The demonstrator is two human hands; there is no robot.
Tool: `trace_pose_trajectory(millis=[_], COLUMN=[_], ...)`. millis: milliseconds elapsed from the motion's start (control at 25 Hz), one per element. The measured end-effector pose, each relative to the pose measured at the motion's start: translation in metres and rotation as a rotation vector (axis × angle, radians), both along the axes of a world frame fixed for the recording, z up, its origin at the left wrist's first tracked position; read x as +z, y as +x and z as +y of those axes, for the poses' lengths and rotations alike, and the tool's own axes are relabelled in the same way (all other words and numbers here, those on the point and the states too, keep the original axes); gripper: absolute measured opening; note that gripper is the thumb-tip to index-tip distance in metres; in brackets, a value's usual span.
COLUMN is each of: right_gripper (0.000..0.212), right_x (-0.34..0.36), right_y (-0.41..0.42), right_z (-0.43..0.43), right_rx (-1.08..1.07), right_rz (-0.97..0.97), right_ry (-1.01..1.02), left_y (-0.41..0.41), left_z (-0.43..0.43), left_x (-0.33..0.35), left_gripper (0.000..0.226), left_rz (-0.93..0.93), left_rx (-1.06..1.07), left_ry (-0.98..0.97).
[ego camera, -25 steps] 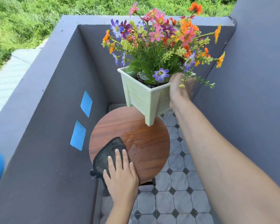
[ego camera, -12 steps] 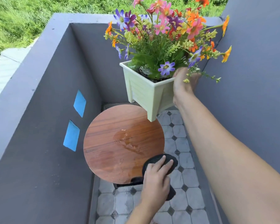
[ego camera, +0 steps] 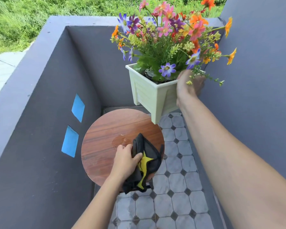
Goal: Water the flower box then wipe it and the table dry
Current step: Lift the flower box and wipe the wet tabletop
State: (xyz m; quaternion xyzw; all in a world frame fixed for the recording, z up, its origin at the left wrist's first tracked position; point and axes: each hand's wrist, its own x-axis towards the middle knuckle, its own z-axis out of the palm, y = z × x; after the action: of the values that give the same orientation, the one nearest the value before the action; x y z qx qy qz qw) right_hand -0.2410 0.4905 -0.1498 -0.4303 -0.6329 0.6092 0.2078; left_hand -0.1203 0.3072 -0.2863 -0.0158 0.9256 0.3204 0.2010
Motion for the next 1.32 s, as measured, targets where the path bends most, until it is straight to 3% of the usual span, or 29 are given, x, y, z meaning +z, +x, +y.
trace_pose_trajectory(millis=[120, 160, 200, 280, 360, 400, 520, 680, 760, 960, 1120, 1320], right_gripper=[0.038, 0.046, 0.051, 0.058, 0.066, 0.066, 0.06, 0.049, 0.048, 0.05, 0.063, 0.064], right_x=[-0.007, -0.008, -0.008, -0.005, -0.002, 0.0, 0.001, -0.004, -0.005, -0.002, 0.003, 0.002], right_y=[0.002, 0.002, 0.003, 0.004, 0.005, 0.003, -0.001, -0.009, -0.01, -0.006, -0.002, 0.002], right_z=[-0.002, -0.003, -0.004, -0.008, -0.01, -0.01, -0.008, -0.001, 0.0, 0.0, 0.001, -0.001], right_rx=[-0.011, -0.014, -0.014, -0.025, -0.042, -0.045, -0.049, -0.055, -0.054, -0.052, -0.049, -0.065], right_rz=[-0.017, -0.024, -0.028, -0.035, -0.039, -0.041, -0.035, -0.016, -0.021, -0.022, -0.01, -0.002], right_ry=[0.008, 0.01, 0.008, 0.017, 0.018, 0.013, -0.002, 0.016, 0.002, -0.001, 0.006, 0.017], left_y=[-0.013, -0.017, -0.019, -0.016, 0.0, 0.009, 0.037, 0.035, 0.021, 0.001, -0.04, -0.082], left_z=[-0.026, -0.034, -0.04, -0.037, -0.02, -0.012, -0.004, -0.012, -0.022, -0.053, -0.094, -0.097], left_x=[0.003, 0.005, 0.006, 0.004, 0.006, 0.001, -0.029, -0.044, -0.044, -0.049, -0.048, -0.046], left_gripper=[0.025, 0.033, 0.04, 0.045, 0.041, 0.045, 0.067, 0.055, 0.044, 0.05, 0.052, 0.046], left_rz=[-0.141, -0.163, -0.105, 0.207, 0.381, 0.369, 0.325, 0.44, 0.475, 0.4, 0.38, 0.303], left_rx=[-0.043, -0.069, -0.097, 0.017, 0.063, -0.019, -0.411, -0.703, -0.73, -0.643, -0.306, 0.079], left_ry=[0.344, 0.324, 0.171, -0.093, 0.03, 0.049, -0.289, -0.342, -0.334, -0.283, -0.273, -0.323])
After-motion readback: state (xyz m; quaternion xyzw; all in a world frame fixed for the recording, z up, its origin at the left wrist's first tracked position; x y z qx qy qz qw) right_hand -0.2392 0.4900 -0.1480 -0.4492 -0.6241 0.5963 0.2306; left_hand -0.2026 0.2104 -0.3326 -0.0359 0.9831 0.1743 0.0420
